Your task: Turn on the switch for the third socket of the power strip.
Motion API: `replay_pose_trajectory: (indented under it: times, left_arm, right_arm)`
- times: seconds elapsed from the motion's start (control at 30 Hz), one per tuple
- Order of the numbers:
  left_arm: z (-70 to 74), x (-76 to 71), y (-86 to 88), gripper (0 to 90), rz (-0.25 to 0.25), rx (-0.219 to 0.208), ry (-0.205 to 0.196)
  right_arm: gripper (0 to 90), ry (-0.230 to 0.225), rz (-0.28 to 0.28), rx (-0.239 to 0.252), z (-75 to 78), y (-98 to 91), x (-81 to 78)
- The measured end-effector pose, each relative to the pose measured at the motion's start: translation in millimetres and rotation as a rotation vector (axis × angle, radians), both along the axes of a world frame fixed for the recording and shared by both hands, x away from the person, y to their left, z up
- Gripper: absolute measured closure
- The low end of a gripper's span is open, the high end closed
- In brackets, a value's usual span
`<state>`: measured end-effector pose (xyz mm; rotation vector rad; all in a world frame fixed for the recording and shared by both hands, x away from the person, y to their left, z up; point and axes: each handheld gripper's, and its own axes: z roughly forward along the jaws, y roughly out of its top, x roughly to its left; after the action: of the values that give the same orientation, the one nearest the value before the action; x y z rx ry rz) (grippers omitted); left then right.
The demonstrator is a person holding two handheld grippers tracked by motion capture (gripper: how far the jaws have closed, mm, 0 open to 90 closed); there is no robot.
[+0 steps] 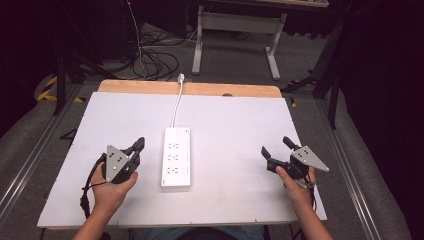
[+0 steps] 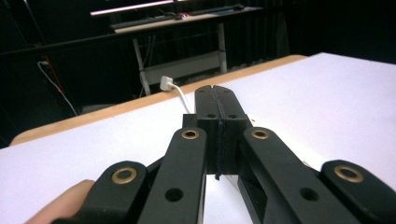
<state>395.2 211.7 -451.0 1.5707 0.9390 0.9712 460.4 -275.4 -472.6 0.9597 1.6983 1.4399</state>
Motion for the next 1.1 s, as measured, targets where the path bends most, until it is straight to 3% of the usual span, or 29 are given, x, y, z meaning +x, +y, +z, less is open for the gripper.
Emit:
replay_pose_trajectory:
  times: [0.33,0.7,0.73,1.1]
  left_arm:
    - [-4.5,3.8,-17.8,89.9,-0.097,0.040,0.024]
    - [-6.8,9.2,-26.0,89.9,-0.162,0.043,0.063]
    - [-8.5,8.8,-29.7,89.9,-0.177,0.065,0.071]
    - [-13.7,15.8,-44.8,89.8,-0.230,0.111,0.116]
  right_arm:
    - [10.5,-0.002,0.003,0.003,0.5,-0.1,-0.7]
    - [10.5,0.001,0.001,0.004,0.1,0.4,-0.3]
    - [10.5,0.000,0.000,0.005,0.3,0.3,-0.4]
    - [10.5,0.001,0.000,0.009,0.1,-0.1,0.5]
